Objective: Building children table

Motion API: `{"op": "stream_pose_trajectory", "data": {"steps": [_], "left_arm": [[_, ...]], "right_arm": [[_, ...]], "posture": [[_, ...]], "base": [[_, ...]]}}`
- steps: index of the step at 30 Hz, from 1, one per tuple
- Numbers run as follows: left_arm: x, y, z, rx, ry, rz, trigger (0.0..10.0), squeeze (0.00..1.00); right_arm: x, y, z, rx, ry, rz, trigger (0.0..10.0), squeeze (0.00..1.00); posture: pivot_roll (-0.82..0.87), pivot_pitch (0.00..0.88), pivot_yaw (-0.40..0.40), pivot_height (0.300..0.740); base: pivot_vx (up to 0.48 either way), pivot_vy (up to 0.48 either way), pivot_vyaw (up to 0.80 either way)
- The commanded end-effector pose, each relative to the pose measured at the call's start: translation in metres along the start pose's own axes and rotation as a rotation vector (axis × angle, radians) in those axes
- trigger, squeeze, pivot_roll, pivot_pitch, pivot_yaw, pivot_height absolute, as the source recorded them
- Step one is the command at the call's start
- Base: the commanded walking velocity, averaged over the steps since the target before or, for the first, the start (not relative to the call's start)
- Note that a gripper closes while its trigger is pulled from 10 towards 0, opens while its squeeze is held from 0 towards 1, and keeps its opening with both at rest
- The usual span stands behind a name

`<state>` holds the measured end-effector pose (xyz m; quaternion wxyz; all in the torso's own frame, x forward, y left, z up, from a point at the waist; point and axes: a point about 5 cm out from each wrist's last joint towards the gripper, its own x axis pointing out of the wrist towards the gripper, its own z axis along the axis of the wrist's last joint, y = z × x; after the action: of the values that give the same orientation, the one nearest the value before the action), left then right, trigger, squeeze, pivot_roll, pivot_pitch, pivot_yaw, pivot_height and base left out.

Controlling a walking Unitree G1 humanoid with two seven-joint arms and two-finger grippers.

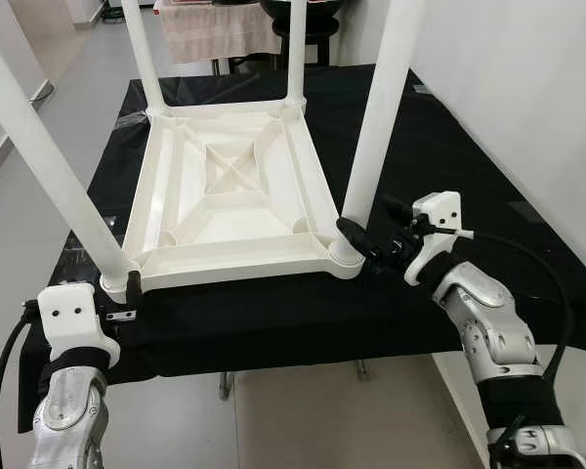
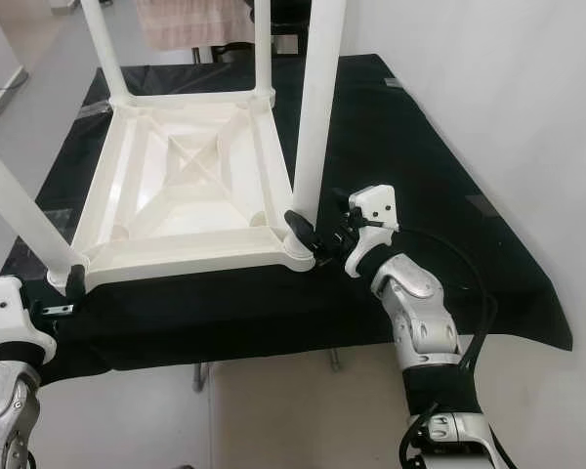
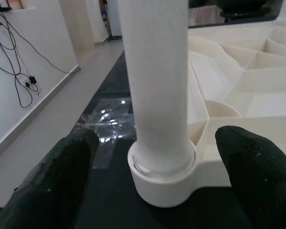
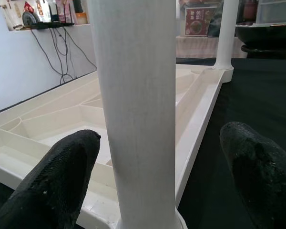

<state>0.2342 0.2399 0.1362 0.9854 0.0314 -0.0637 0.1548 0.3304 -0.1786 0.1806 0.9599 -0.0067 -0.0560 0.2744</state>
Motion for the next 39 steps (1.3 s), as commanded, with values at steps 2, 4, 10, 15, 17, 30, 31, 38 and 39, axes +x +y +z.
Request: {"op": "stream_pose_trajectory", "data": {"steps": [2, 4, 10, 15, 17, 30, 31, 38, 39], "left_arm": [[0.002, 0.007, -0.001, 0.005, -0.008, 0.028, 10.0, 0.00], [0.003, 0.006, 0.001, 0.005, -0.013, 0.025, 10.0, 0.00], [0.002, -0.012, 0.005, 0.023, -0.018, -0.087, 10.0, 0.00], [-0.010, -0.041, 0.003, 0.018, 0.015, -0.345, 10.0, 0.00], [-0.015, -0.046, 0.002, 0.013, 0.026, -0.413, 10.0, 0.00], [-0.028, -0.057, 0.014, -0.089, 0.057, -0.658, 10.0, 0.00], [-0.028, -0.057, 0.014, -0.089, 0.057, -0.658, 10.0, 0.00], [-0.048, -0.046, 0.023, -0.256, 0.142, -0.921, 10.0, 0.00], [-0.048, -0.046, 0.023, -0.256, 0.142, -0.921, 10.0, 0.00]], "right_arm": [[0.003, 0.003, 0.000, -0.003, 0.003, 0.008, 10.0, 0.00], [0.004, 0.005, -0.001, -0.001, 0.003, 0.011, 10.0, 0.00], [0.003, 0.008, -0.007, 0.004, 0.018, 0.015, 10.0, 0.00], [-0.008, 0.009, -0.019, 0.001, 0.072, 0.060, 10.0, 0.00], [-0.014, 0.011, -0.024, -0.002, 0.093, 0.091, 10.0, 0.00], [-0.075, 0.025, -0.027, 0.116, 0.187, 0.447, 10.0, 0.00], [-0.075, 0.025, -0.027, 0.116, 0.187, 0.447, 10.0, 0.00], [-0.093, 0.044, -0.012, 0.265, 0.180, 0.649, 10.0, 0.00], [-0.093, 0.044, -0.012, 0.265, 0.180, 0.649, 10.0, 0.00]], "posture": [[0.08, 0.102, -0.019, 0.740], [0.08, 0.103, -0.021, 0.740], [0.09, 0.104, -0.020, 0.740], [0.09, 0.104, -0.021, 0.740], [0.09, 0.105, -0.019, 0.740], [0.08, 0.104, -0.009, 0.740], [0.08, 0.104, -0.009, 0.740], [0.08, 0.103, -0.007, 0.740], [0.08, 0.103, -0.007, 0.740]], "base": [[0.000, 0.000, 0.00], [0.000, 0.000, 0.00], [0.000, 0.000, 0.00], [0.000, 0.000, 0.00], [0.000, 0.000, 0.00], [0.000, 0.000, 0.00], [0.000, 0.000, 0.00], [0.000, 0.000, 0.00], [0.000, 0.000, 0.00]]}}
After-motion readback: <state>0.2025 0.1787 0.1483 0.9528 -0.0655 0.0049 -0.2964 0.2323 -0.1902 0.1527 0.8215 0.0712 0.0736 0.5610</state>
